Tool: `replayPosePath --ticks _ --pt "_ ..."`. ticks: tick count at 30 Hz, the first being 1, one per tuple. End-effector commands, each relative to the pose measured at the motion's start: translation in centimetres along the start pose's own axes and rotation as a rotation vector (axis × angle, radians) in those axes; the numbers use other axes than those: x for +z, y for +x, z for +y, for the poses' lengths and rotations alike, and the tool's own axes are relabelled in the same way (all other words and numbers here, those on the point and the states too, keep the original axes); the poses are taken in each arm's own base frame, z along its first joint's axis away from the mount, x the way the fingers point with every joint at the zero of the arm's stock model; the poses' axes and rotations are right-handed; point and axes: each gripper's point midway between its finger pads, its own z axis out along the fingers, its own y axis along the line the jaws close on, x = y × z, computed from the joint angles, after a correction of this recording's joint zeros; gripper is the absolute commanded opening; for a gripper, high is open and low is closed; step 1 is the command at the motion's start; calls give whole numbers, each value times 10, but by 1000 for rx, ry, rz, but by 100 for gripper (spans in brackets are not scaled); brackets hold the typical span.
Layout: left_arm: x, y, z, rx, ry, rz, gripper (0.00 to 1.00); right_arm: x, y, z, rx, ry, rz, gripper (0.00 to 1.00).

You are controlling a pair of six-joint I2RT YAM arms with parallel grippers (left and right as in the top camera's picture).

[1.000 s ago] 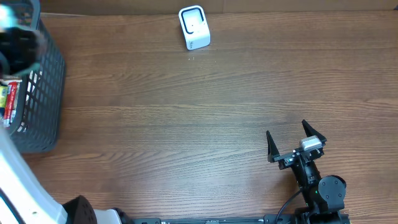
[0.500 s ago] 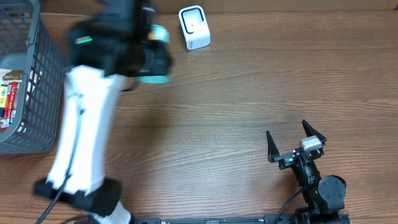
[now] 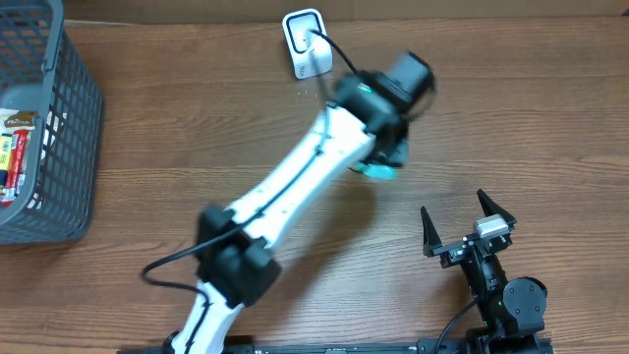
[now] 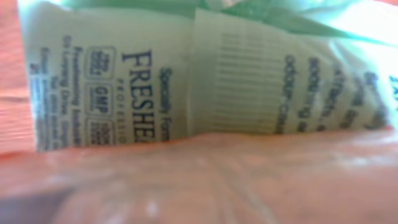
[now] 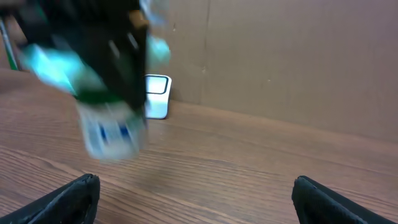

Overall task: Scan the item barcode
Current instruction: 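Carry the packages out and lower them onto the table center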

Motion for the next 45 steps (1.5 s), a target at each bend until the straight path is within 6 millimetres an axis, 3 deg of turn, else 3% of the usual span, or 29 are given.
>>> replayPosePath --ticks 1,11,17,25,27,29,35,37,42,45 --pt "29 6 -14 -92 -37 10 19 0 2 2 -1 -10 -1 100" --pt "95 27 -15 -137 -138 94 25 0 2 2 -1 -10 -1 100" --pt "100 26 -23 -116 -100 102 26 0 2 2 -1 -11 -1 100" --pt "102 8 -45 -48 -8 29 30 0 2 2 -1 -10 -1 100" --pt "102 10 -45 -46 -11 34 37 0 3 2 -1 -10 -1 100" --pt "102 12 -44 -42 -17 41 52 0 2 2 -1 -10 -1 100" --pt "101 14 -44 23 -12 53 73 0 2 2 -1 -10 -1 100" --pt "98 13 -45 23 -7 47 99 0 2 2 -1 -10 -1 100" --pt "81 4 -51 43 21 8 100 0 2 2 -1 -10 -1 100" --pt "59 -4 -52 55 28 -40 100 0 3 2 -1 -10 -1 100"
